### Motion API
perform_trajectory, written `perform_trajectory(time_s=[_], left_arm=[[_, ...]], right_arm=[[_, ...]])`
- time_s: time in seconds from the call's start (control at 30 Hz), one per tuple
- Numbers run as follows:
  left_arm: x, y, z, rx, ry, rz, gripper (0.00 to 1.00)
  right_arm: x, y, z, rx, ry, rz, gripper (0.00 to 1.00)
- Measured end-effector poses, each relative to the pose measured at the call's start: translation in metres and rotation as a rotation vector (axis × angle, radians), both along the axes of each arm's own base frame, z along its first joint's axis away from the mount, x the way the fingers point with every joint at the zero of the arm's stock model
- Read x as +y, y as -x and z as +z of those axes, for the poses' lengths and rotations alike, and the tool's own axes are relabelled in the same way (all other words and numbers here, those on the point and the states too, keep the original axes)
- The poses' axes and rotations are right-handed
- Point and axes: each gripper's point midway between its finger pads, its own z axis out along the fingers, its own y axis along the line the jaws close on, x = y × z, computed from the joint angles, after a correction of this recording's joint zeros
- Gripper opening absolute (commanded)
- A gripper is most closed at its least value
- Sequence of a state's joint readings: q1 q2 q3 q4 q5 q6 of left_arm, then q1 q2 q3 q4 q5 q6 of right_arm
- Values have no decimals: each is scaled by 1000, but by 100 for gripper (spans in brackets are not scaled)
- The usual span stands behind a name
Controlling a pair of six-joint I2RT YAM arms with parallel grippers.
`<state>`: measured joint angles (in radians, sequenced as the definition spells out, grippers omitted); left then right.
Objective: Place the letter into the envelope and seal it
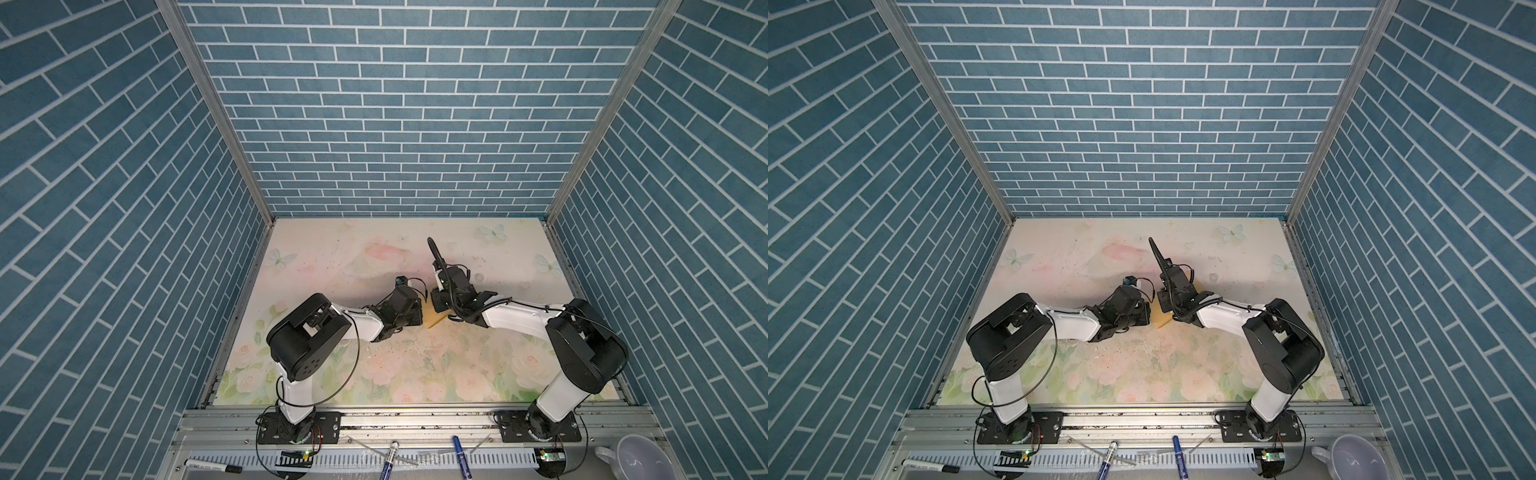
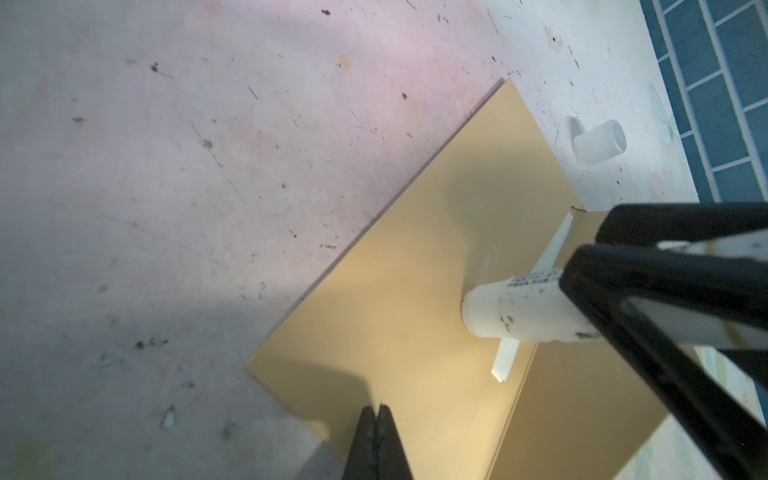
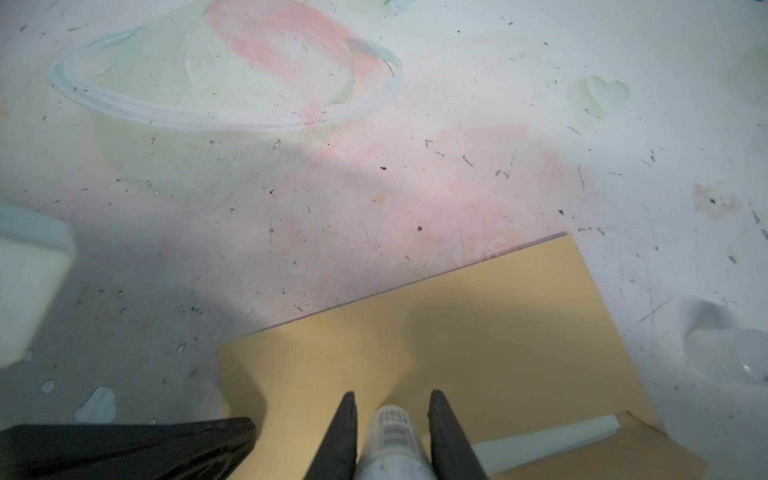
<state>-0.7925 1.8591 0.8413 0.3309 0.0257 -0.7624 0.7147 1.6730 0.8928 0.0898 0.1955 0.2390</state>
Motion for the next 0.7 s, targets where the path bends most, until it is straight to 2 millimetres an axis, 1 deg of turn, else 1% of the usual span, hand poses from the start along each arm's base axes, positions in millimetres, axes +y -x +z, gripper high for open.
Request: perform_trajectory(time_s=[0.27, 0.4, 0.5, 0.63, 0.7], left_arm=[[0, 0, 0, 0, 0, 0, 0], [0, 0, 0, 0, 0, 0, 0], [0, 0, 0, 0, 0, 0, 0], [1, 1, -1, 2, -4, 2, 0], [1, 1, -1, 2, -4, 2, 0]], right_arm=[[-7, -10, -1, -9, -8, -27, 0], [-15, -17, -1, -13, -11, -51, 0], [-25, -25, -1, -16, -14, -80, 0], [-52, -40, -1, -37, 21, -156, 0], [-60, -45, 0, -39, 28, -180, 0]])
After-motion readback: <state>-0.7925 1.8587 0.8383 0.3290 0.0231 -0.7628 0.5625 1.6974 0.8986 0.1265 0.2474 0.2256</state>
